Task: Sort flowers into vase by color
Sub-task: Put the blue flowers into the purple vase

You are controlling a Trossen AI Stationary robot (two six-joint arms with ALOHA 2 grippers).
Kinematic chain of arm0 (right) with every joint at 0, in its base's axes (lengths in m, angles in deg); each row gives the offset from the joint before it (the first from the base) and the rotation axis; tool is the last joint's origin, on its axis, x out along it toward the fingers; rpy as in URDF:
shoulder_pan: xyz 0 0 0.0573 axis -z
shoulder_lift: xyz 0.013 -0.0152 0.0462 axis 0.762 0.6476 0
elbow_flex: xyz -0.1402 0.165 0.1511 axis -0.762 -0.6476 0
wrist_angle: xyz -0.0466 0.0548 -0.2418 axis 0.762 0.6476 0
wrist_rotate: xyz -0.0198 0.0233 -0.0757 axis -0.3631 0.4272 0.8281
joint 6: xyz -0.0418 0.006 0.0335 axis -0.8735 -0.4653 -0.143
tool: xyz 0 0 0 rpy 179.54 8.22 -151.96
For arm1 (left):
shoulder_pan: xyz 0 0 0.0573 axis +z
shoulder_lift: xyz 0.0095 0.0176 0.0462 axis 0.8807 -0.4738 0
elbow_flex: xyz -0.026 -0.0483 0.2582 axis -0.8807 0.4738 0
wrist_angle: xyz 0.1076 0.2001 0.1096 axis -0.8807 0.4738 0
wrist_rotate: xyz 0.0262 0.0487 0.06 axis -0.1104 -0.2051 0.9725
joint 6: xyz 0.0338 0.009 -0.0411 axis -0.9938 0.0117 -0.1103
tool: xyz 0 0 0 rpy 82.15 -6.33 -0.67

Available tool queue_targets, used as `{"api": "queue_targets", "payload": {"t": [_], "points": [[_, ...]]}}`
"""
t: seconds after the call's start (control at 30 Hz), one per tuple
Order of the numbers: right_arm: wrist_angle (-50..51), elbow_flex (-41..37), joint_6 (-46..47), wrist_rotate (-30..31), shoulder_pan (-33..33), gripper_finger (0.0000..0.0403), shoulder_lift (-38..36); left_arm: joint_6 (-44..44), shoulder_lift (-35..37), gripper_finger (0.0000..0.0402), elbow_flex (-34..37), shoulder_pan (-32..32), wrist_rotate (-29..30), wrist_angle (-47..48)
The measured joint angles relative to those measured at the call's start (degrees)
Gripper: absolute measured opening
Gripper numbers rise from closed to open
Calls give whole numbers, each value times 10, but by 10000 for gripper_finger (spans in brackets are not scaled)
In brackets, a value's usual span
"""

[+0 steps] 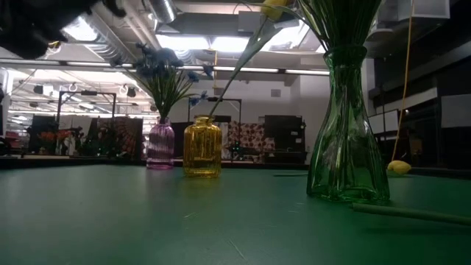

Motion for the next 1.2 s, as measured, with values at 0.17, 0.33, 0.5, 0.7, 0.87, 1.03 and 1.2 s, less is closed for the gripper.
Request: {"api": "queue_targets", "payload": {"t": [0.17,0.33,0.5,0.7,0.87,1.03,1.2], "points": [[43,0,78,-76,16,232,1,25,27,10,-36,-23,-100,69],[42,-2,134,-171,36,232,6,64,32,27,-88,-46,-120,136],[9,-4,160,-238,82,232,22,-108,26,15,-124,-86,-134,159],[-96,-4,158,-304,136,232,37,-300,-13,13,-138,-163,-74,77],[-148,-4,173,-353,179,232,47,-341,-66,8,-138,-175,-47,33],[-166,-4,205,-412,207,232,53,-312,-117,6,-159,-167,-46,11],[-182,-3,235,-443,219,232,62,-289,-153,6,-196,-162,-46,3]]}}
